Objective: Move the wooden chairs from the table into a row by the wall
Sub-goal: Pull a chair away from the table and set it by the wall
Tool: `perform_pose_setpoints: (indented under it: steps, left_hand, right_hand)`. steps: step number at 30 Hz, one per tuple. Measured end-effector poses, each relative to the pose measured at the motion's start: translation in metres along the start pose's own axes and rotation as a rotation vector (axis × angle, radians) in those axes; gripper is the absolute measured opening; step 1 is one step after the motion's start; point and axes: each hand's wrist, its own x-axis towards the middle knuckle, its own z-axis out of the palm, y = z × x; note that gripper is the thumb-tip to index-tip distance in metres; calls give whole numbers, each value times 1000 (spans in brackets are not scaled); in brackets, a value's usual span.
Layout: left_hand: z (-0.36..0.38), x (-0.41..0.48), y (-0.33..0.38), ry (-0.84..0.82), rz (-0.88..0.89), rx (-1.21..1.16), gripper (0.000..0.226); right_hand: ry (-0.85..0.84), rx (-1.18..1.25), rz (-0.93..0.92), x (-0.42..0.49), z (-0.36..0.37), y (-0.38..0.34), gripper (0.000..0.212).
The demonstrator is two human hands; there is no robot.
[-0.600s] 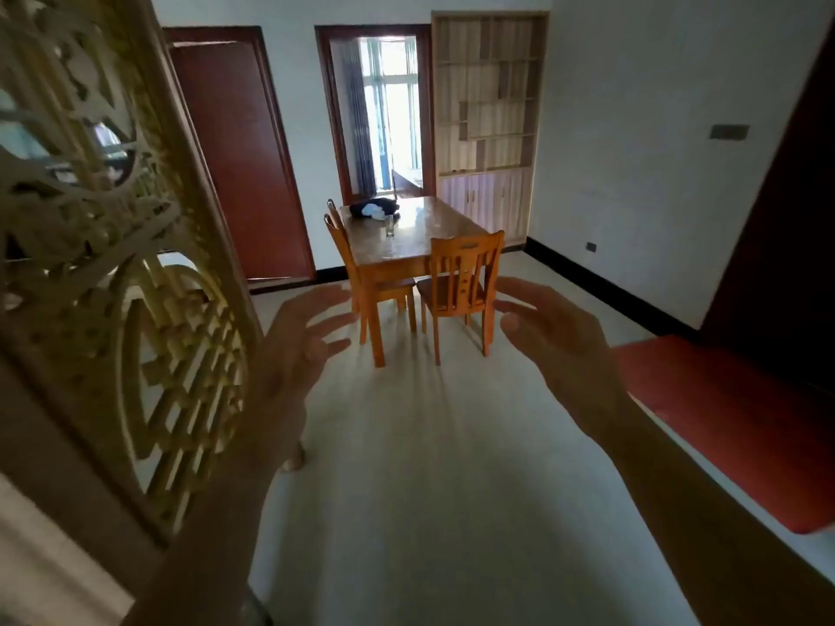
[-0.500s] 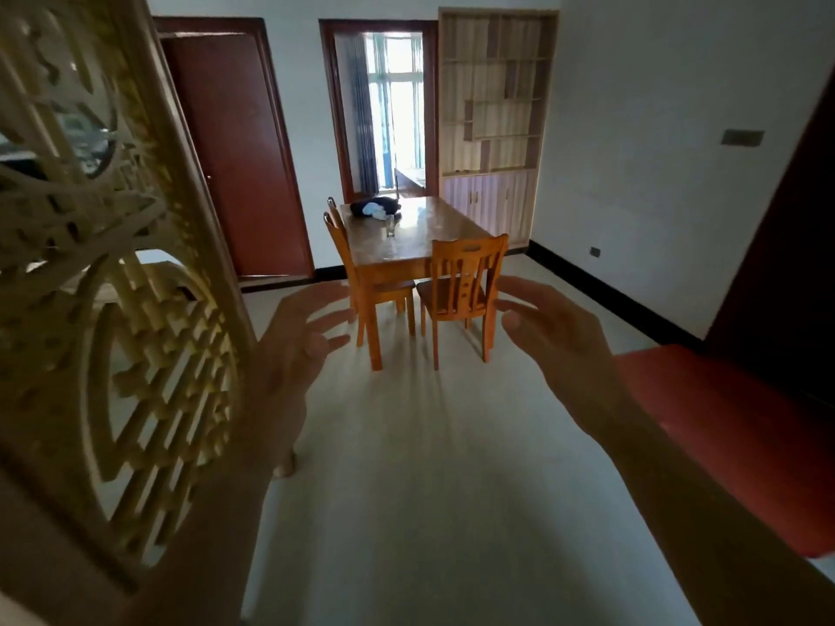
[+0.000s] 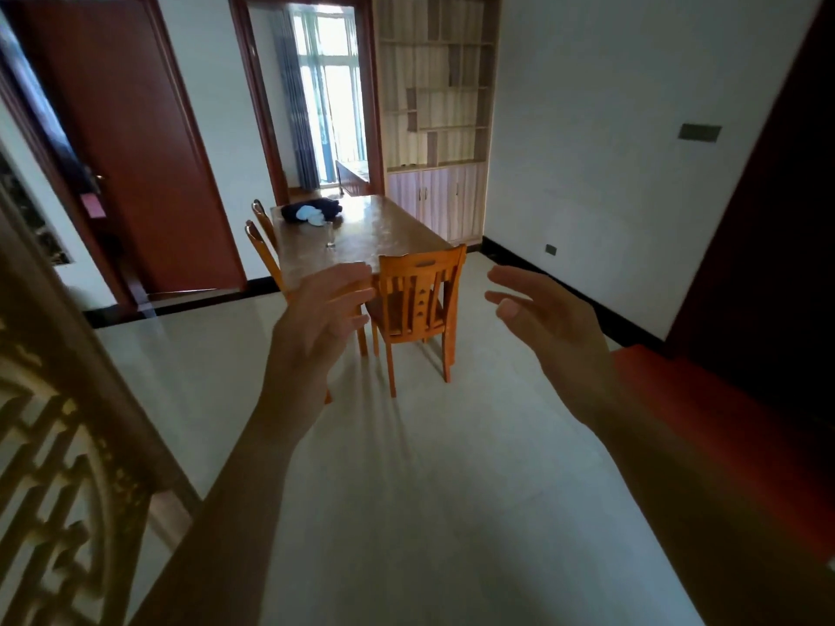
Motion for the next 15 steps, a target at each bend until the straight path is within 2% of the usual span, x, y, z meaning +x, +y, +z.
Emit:
perform_pose_setpoints:
  steps: [5, 10, 13, 15]
  left_hand:
    - [39, 87, -89, -109, -33, 46, 38]
    - [82, 187, -160, -82, -40, 56, 51]
    - [96, 248, -191, -52, -214, -15, 62]
    - [103, 278, -210, -37, -171, 0, 60]
  right_hand:
    - [5, 11, -7, 88, -12, 75, 42]
    - [-28, 53, -36, 198, -41, 152, 38]
    - [-64, 60, -55, 262, -54, 181, 40]
    - [-73, 65, -66, 304, -58, 200, 44]
